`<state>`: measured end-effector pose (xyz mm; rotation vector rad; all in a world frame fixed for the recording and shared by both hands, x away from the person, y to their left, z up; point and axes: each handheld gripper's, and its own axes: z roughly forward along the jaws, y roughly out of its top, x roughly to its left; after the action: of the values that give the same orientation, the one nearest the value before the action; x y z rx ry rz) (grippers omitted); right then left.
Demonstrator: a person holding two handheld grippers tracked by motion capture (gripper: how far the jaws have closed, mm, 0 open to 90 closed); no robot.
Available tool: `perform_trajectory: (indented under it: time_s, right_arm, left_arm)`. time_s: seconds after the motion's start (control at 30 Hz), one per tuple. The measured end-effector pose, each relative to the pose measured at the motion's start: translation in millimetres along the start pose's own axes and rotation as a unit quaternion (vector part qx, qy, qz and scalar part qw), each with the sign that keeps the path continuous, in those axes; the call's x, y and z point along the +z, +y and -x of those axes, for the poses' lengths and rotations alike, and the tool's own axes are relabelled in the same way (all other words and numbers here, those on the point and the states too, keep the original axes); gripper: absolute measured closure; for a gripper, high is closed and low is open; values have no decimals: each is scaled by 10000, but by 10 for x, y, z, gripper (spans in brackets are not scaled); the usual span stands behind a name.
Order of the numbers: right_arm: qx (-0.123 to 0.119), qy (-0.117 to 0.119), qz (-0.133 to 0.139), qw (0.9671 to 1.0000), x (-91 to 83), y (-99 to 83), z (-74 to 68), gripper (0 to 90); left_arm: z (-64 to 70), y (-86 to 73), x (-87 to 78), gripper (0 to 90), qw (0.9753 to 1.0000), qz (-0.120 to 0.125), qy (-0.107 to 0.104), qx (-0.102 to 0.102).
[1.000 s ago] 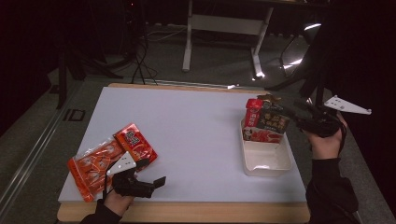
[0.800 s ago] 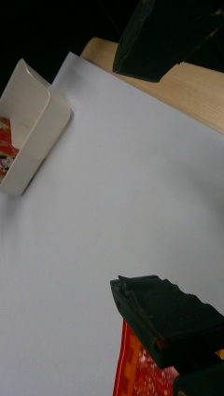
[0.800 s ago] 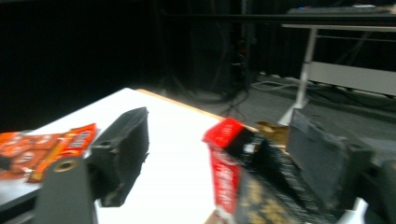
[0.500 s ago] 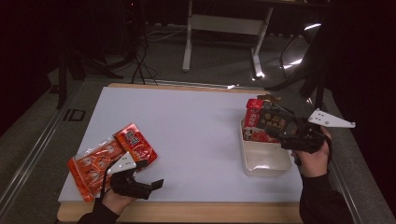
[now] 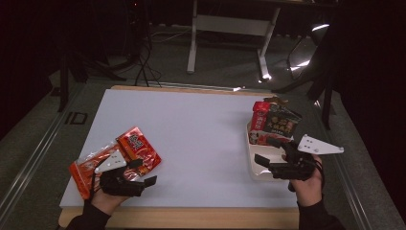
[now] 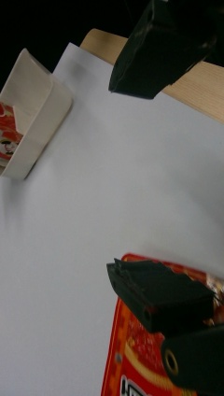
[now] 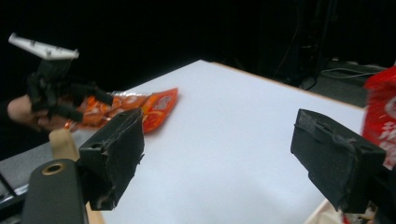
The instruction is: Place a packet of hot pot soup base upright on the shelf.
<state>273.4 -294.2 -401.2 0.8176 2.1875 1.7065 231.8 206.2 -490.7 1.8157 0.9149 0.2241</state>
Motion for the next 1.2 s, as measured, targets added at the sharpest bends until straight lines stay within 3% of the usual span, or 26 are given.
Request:
perform_trajectory:
  time_s: [0.1,0.23,0.3,0.37,0.43,0.47,0.5,0.6,0.63,0.67,0.7,0.73,0.9,0.97,1.0,1.07,1.2]
  right_arm:
    - [-70,36,-145,9999,29,-67,-62,172]
    - [-1,151,-209,9997,18,-151,-103,171]
    - [67,175,-235,9995,-1,-194,-111,171]
    - [69,150,-250,9996,-22,-225,-123,171]
    - [94,180,-243,9995,-34,-235,-132,171]
    - [94,180,-243,9995,-34,-235,-132,172]
    - [94,207,-235,9995,-60,-254,-166,171]
    - [103,239,-207,9994,-77,-263,-187,172]
    - [111,260,-197,9994,-83,-266,-197,172]
    - [94,285,-206,9993,-86,-274,-214,171]
    - [86,310,-213,9993,-86,-277,-222,171]
    - [79,339,-215,9992,-84,-284,-234,171]
    - [91,360,-227,9991,-64,-305,-242,172]
    - [110,391,-238,9989,-56,-305,-247,172]
    - [99,387,-246,9989,-51,-305,-251,172]
    - [96,419,-243,9988,-46,-306,-258,172]
    - [91,494,-240,9984,-31,-318,-270,172]
  left_arm:
    - [-67,21,-115,200,9991,-8,405,78]
    - [-183,37,-316,274,9977,-1,656,150]
    - [-247,31,-404,417,9974,-15,697,156]
    - [-315,24,-475,495,9966,-52,806,174]
    - [-315,24,-475,524,9966,-52,806,174]
    - [-417,14,-556,524,9951,-129,967,141]
    - [-457,10,-583,626,9939,-146,1084,119]
    - [-538,1,-635,760,9929,-198,1174,69]
    - [-616,-9,-678,760,9916,-254,1267,24]
    - [-644,-15,-696,851,9903,-288,1361,55]
    - [-692,-27,-721,876,9870,-336,1571,45]
    - [-729,-36,-740,894,9865,-367,1599,4]
    - [-952,-125,-819,900,9769,-546,2041,-334]
    - [-1027,-165,-828,900,9728,-687,2187,-343]
    - [-1067,-182,-834,900,9719,-742,2200,-388]
    - [-1134,-212,-837,900,9658,-888,2402,-412]
    - [-1270,-265,-835,900,9582,-1136,2589,-450]
